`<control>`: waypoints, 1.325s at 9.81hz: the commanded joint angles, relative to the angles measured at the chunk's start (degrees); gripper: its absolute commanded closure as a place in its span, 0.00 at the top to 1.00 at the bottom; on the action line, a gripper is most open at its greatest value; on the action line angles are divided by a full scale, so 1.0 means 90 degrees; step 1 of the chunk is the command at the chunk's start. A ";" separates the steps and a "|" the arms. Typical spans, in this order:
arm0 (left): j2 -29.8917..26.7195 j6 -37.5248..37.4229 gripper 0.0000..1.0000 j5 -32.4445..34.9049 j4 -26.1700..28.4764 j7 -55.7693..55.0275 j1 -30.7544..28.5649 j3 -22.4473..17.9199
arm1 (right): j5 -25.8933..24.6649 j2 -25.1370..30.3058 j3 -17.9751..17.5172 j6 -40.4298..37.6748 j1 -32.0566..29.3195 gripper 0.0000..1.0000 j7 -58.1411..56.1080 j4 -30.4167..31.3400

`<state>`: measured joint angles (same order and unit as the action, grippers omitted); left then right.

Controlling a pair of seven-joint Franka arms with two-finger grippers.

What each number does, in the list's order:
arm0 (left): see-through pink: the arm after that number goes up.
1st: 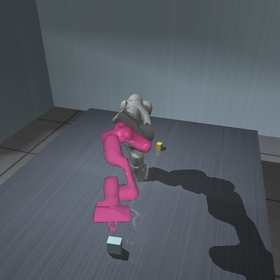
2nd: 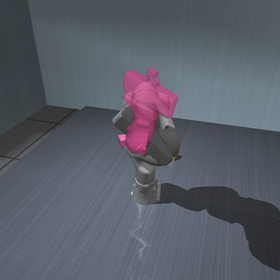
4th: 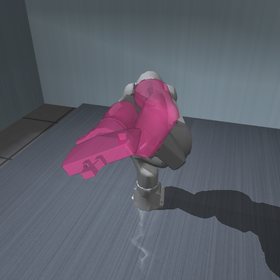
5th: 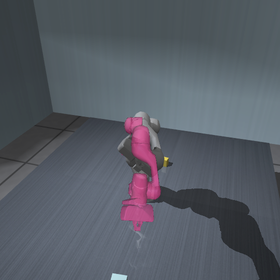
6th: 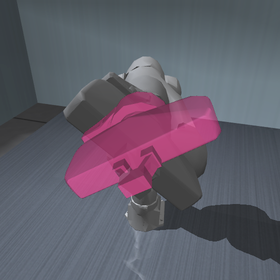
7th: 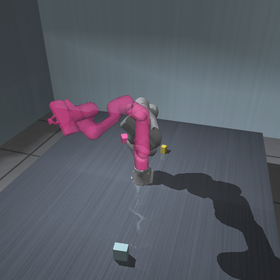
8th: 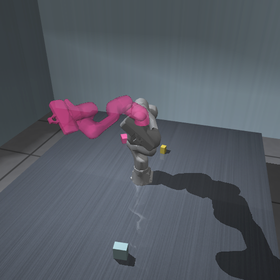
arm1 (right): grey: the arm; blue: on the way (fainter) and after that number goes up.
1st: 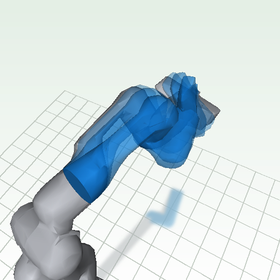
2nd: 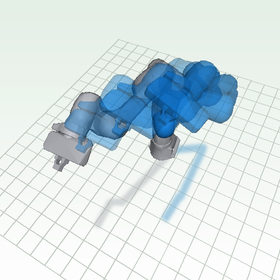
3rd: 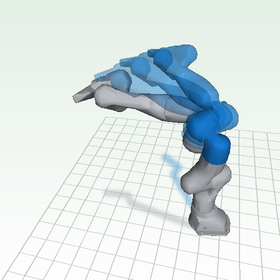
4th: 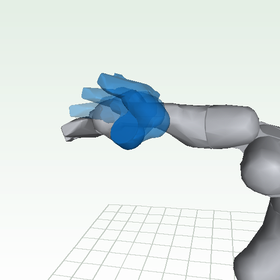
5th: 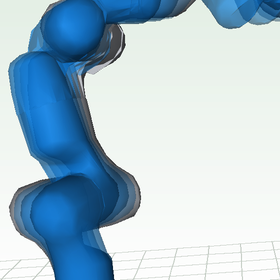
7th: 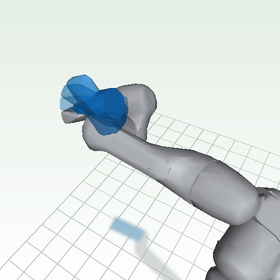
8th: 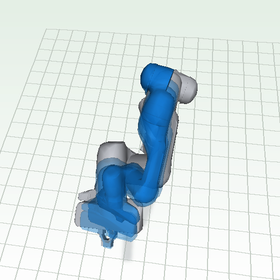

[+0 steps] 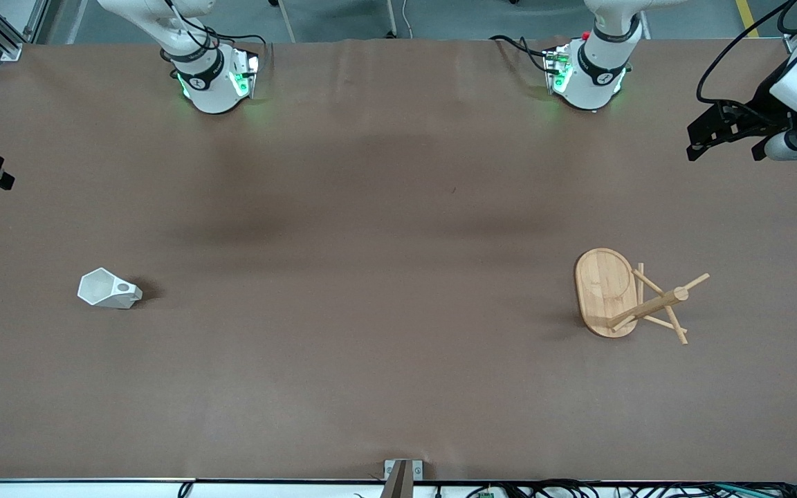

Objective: Hang cup on rack
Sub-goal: 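Reach the right gripper toward the white cup lying on the table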

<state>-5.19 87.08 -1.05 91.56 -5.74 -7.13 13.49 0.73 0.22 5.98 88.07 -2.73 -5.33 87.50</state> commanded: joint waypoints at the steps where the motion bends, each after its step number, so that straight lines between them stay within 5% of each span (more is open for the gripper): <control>1: 0.0128 -0.0096 1.00 -0.0098 0.0012 0.0101 -0.0068 0.0015 | 0.0046 0.0083 -0.0059 0.0106 -0.0155 1.00 -0.0101 0.0092; 3: 0.0128 -0.0096 1.00 -0.0098 0.0031 0.0111 -0.0058 0.0015 | 0.0056 -0.0160 -0.0039 0.0426 -0.0311 1.00 -0.0101 0.0092; 10: 0.0138 -0.0115 1.00 -0.0088 0.0022 0.0111 -0.0038 0.0015 | 0.0144 -0.2571 -0.0059 0.2879 -0.0985 1.00 -0.1156 0.0199; 13: 0.0138 -0.0115 1.00 -0.0098 0.0022 0.0121 -0.0058 0.0015 | 0.0688 -0.2798 -0.0069 0.3638 -0.1161 0.99 -0.2157 0.1142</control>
<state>-5.07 87.06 -1.06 91.52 -5.55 -7.28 13.40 4.36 -26.16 6.19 117.49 -12.05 -20.35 92.65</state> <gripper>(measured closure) 0.000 0.004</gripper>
